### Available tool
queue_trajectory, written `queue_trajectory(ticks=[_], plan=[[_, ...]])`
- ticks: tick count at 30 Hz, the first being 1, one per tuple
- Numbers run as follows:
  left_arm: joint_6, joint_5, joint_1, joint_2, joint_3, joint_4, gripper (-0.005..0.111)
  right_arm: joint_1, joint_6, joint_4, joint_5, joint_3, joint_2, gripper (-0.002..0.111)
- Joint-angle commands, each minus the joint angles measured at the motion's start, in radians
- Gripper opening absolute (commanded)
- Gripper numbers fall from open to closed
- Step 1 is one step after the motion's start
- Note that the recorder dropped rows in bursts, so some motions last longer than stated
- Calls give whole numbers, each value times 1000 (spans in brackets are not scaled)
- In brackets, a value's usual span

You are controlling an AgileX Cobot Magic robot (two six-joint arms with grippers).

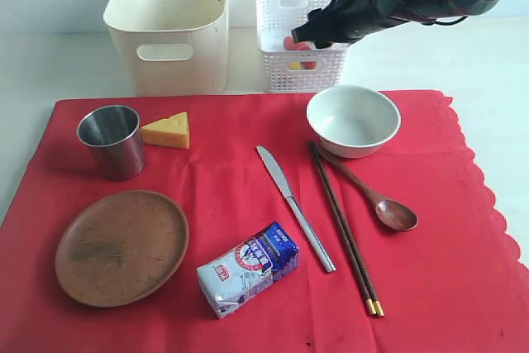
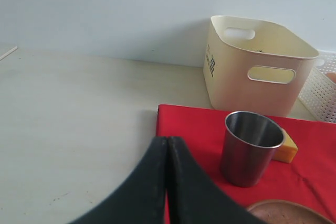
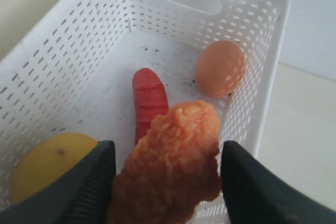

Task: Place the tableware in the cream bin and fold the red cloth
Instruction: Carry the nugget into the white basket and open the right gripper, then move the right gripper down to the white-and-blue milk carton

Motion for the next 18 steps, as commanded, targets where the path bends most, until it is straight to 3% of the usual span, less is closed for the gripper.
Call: queue_trajectory(ticks=[1, 18], plan=[[5, -6, 1, -7, 1, 2, 2, -2, 7, -3, -19, -7, 2, 3], [5, -6, 1, -7, 1, 2, 2, -2, 4, -1, -43, -7, -41, 78]])
